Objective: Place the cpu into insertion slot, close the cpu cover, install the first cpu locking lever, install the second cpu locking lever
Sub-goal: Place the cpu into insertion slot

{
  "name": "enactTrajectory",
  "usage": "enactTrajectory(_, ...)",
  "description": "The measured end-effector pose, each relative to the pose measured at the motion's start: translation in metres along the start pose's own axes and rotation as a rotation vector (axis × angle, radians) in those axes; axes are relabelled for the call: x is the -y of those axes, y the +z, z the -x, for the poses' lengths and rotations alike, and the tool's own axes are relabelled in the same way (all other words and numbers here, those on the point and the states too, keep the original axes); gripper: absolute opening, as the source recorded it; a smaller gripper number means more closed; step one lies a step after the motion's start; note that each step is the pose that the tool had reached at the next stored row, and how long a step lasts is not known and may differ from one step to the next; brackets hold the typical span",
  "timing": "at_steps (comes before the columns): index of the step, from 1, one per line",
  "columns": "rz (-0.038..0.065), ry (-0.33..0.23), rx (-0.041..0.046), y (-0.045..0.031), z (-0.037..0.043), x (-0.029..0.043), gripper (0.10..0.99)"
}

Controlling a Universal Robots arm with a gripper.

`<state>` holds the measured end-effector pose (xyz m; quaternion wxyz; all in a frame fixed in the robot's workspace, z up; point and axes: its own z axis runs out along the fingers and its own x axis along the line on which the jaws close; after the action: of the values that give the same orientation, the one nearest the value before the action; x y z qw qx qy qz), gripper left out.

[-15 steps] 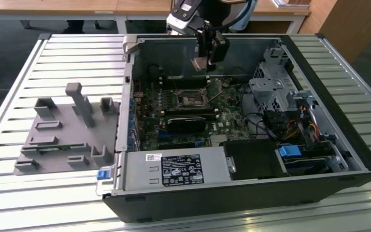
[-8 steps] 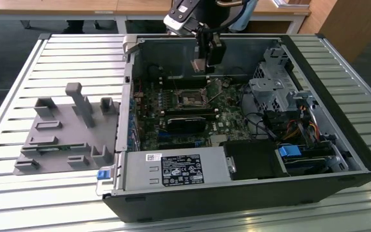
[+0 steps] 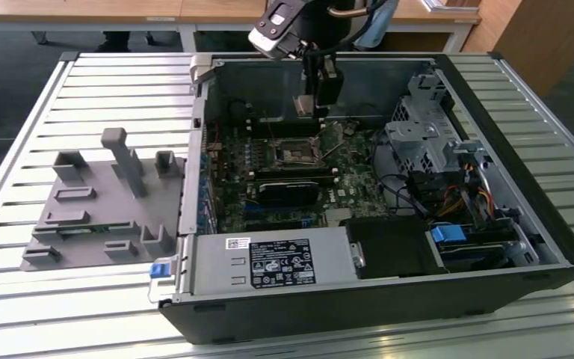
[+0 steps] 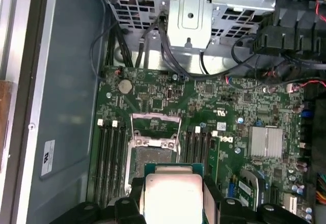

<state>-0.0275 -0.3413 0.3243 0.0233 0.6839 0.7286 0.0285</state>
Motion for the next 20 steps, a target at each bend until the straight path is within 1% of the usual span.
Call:
enactTrajectory(2,0.0,0.0,0.0016,0.0028,0.0,0.0003,0.541)
enactTrajectory(15,0.0,0.001,0.0016,0.0263,-0.0019,0.0028,0.541)
enactTrajectory(20,0.0,0.024,0.0041,0.0355,-0.0045,0.0034,0.541)
